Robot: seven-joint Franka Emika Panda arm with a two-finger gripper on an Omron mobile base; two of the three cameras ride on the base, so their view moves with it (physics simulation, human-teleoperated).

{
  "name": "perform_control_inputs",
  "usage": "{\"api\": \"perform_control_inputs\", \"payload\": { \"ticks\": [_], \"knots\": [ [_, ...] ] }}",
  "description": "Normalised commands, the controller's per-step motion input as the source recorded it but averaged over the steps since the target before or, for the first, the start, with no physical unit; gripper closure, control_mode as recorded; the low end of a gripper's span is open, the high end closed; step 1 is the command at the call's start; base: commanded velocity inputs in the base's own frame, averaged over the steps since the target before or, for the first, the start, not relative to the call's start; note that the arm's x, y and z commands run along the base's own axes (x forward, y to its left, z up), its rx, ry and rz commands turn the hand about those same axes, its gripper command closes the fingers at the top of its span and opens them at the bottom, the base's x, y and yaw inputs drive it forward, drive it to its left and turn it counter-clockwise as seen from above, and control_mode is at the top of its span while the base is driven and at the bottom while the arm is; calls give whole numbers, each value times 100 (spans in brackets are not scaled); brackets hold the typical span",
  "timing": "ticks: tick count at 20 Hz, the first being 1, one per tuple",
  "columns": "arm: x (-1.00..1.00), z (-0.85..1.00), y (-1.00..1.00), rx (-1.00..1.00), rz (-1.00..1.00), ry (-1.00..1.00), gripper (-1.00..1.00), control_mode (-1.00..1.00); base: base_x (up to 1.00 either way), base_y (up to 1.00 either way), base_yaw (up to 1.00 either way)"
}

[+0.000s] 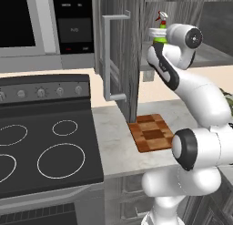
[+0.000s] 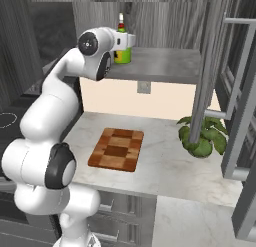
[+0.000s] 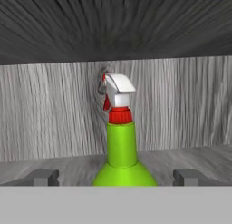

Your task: Grab the spray bottle from the cabinet, then place it next to the cutting board for sanitizing. Then grab the dish brush from the countertop next to the sink and place it next to the cutting board.

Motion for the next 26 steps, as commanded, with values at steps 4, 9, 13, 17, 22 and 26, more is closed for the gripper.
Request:
{"api": "perform_control_inputs", "payload": {
  "ticks": [4, 9, 13, 17, 22, 26],
  "knots": [
    [34, 0, 0, 0, 0, 4, -100, -100, 0, 0, 0],
    [26, 0, -5, 0, 0, 3, -100, -100, 0, 0, 0],
    [23, 0, -8, 0, 0, 3, -100, -100, 0, 0, 0],
    [21, 0, -3, 0, 0, 2, -100, -100, 0, 0, 0],
    [20, 0, 0, 0, 0, 1, 100, -100, 0, 0, 0],
    [17, 0, 0, 0, 0, 0, 100, -100, 0, 0, 0]
  ]
}}
